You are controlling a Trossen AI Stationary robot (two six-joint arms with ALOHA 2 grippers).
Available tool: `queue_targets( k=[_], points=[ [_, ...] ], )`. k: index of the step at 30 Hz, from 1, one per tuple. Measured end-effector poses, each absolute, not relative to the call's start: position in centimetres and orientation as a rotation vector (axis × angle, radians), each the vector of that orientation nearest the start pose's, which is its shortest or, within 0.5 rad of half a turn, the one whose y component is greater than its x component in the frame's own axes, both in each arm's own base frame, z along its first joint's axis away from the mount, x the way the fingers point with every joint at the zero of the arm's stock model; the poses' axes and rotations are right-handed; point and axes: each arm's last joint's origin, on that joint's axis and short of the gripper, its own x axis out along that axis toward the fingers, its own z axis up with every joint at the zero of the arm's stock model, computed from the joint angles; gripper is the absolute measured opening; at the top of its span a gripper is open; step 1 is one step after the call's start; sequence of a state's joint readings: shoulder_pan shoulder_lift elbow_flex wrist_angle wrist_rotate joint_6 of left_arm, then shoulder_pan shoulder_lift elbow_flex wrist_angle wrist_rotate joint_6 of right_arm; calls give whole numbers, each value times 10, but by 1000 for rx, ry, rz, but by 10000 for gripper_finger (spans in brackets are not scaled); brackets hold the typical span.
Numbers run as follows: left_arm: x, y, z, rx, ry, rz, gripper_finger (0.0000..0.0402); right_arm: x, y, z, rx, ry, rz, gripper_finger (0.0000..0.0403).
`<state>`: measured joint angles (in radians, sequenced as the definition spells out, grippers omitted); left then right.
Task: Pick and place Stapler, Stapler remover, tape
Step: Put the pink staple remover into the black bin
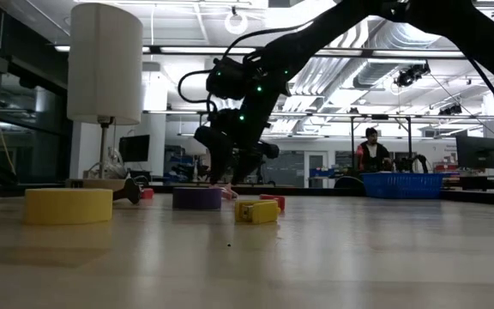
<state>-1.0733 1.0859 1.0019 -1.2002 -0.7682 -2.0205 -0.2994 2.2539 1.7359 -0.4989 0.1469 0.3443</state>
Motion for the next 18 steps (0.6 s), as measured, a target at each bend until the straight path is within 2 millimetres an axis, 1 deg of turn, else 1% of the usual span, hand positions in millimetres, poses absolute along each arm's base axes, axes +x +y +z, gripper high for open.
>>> queue_targets(
  k=[9,18],
  points=[
    [98,-140,294,-923,641,498,207,459,-146,155,409,923,-594,284],
    [98,-141,294,-934,650,492,207,463,-143,137,418,948,-592,284]
  ],
)
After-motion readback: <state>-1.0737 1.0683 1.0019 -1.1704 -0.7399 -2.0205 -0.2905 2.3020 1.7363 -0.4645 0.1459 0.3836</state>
